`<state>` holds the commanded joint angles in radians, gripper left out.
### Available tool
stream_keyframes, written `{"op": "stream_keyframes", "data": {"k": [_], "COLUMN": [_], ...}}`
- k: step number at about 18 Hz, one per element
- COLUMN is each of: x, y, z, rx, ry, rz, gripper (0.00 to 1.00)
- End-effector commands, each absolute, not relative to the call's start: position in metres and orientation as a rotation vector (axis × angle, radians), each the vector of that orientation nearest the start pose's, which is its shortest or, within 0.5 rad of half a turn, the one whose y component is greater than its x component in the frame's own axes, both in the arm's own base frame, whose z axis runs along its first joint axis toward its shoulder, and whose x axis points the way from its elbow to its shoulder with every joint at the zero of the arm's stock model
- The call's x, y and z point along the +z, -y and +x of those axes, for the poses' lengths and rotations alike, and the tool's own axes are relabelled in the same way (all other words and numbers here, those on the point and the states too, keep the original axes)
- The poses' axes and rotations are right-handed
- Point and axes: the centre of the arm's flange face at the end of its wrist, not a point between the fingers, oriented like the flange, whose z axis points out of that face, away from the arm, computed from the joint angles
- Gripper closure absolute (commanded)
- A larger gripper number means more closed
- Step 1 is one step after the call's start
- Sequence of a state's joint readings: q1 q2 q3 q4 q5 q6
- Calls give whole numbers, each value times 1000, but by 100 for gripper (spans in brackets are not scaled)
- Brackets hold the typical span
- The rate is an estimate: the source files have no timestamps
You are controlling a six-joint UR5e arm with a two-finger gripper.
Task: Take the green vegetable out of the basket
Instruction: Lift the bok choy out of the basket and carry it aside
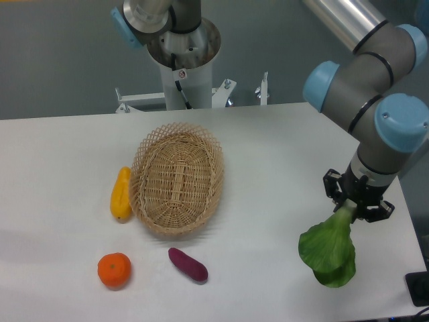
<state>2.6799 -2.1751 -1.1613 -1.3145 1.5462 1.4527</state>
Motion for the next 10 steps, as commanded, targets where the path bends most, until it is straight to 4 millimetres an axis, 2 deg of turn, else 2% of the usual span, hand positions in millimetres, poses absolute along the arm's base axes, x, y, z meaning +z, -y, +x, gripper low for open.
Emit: {"op": "stream_keyframes", "data": {"k": [10], "x": [345], "y": [-443], "z": [-597], "rx": [52], "ry": [-583], "rz": [-3051], "gripper": [100]}}
